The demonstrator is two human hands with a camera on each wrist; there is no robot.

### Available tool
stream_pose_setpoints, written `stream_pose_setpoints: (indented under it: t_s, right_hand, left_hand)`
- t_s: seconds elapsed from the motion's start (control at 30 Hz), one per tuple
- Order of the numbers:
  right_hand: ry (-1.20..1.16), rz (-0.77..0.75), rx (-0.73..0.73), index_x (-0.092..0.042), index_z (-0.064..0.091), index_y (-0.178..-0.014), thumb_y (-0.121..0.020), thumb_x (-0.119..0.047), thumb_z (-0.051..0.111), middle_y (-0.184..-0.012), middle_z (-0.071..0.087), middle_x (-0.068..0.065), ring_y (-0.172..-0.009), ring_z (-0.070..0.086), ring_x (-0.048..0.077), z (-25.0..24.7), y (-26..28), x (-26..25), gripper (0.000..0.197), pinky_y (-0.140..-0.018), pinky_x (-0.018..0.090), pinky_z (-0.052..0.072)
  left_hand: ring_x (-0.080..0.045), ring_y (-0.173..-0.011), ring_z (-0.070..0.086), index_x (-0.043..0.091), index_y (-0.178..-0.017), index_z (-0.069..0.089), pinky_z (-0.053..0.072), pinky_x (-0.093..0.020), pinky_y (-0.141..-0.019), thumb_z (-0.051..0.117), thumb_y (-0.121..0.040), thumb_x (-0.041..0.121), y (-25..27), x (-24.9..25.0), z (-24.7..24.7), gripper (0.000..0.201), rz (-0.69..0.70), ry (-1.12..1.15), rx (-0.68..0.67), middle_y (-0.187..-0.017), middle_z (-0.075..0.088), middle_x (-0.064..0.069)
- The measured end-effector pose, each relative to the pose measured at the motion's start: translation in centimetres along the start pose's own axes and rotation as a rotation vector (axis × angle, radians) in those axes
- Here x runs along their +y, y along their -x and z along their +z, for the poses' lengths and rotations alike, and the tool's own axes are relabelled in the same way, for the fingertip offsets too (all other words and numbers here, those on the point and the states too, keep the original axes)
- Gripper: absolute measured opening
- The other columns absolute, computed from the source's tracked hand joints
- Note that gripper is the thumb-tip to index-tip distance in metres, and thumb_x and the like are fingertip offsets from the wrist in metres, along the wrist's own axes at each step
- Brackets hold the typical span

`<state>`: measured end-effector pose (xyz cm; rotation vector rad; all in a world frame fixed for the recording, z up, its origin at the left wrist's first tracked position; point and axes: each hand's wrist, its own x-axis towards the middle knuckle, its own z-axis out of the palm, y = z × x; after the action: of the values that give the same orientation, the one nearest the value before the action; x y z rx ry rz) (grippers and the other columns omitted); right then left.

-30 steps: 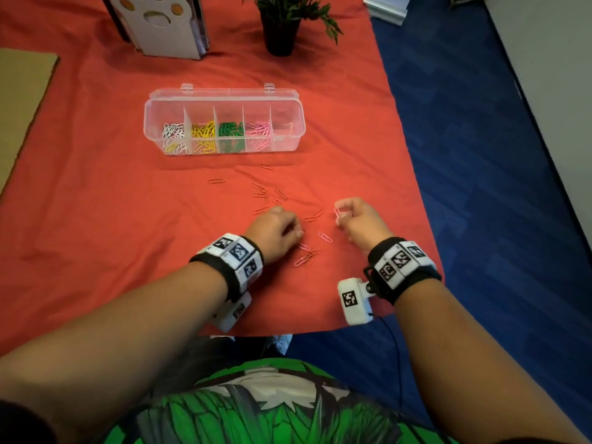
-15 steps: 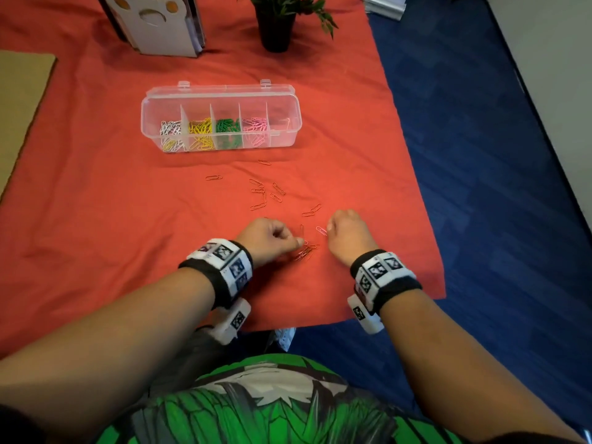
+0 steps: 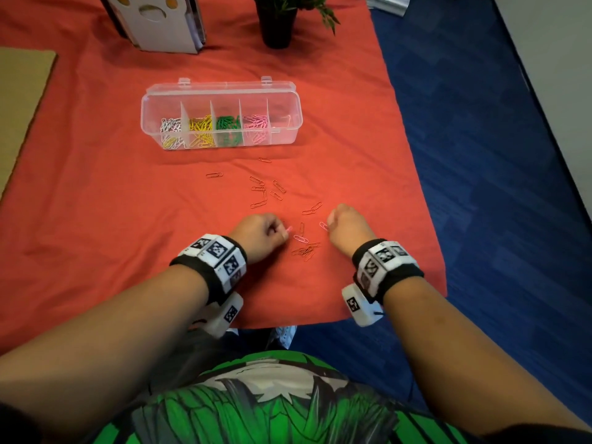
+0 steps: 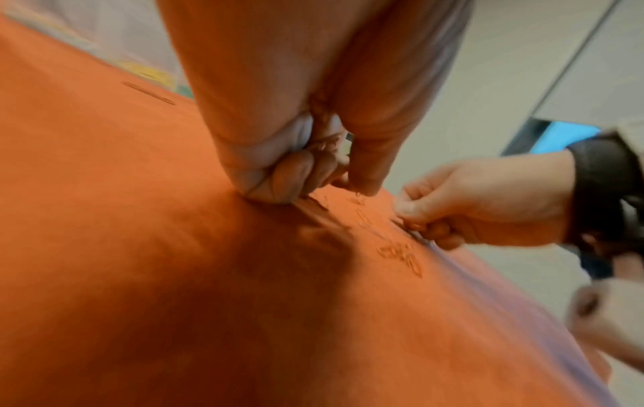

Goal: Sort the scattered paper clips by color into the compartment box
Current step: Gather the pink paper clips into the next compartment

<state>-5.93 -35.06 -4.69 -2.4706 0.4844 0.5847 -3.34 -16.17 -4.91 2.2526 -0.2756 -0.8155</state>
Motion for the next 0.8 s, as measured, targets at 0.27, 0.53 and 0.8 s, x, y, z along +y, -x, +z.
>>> stream_pose_setpoints:
  t_s: [0.27,0.53,0.8]
  right_hand:
    - [-1.153,0.22,-0.18,-0.01,0.055,-0.083,-0.088,0.012,0.039,-0.072,0.053,0.005,-0.051,0.047,0.009,-1.6,1.0,1.5,0.028,-0.041,0.016,0.037]
    - [0.23,-0.096,0.096,-0.007,0.056,-0.105,-0.086,-0.024,0.058,-0.109,0.055,0.014,-0.104,0.054,0.031,0.5,1.0,0.7,0.025,-0.091,0.035,0.044]
    - [0.509,-0.187,0.145,0.001,0.05,-0.115,-0.087,-0.005,0.038,-0.118,0.053,0.019,-0.108,0.054,0.035,0.7,1.4,-1.3,0.031,-0.09,0.042,0.047]
  left_hand:
    - [-0.012,-0.045,0.046,0.017,-0.07,0.051,0.033,-0.016,-0.039,0.056,-0.08,-0.003,0.2,0.8,-1.2,0.023,-0.225,0.723,0.03,-0.063,0.056,-0.007]
    - [-0.012,-0.049,0.04,0.016,-0.071,0.051,0.034,-0.015,-0.04,0.041,-0.087,0.004,-0.1,2.9,0.0,0.022,-0.305,0.754,-0.104,-0.061,0.044,-0.002]
    - [-0.017,-0.083,0.063,0.017,-0.092,0.07,0.047,-0.024,-0.076,0.071,-0.076,0.028,-1.2,1.6,1.6,0.02,0.199,-0.278,0.07,-0.09,0.067,-0.004]
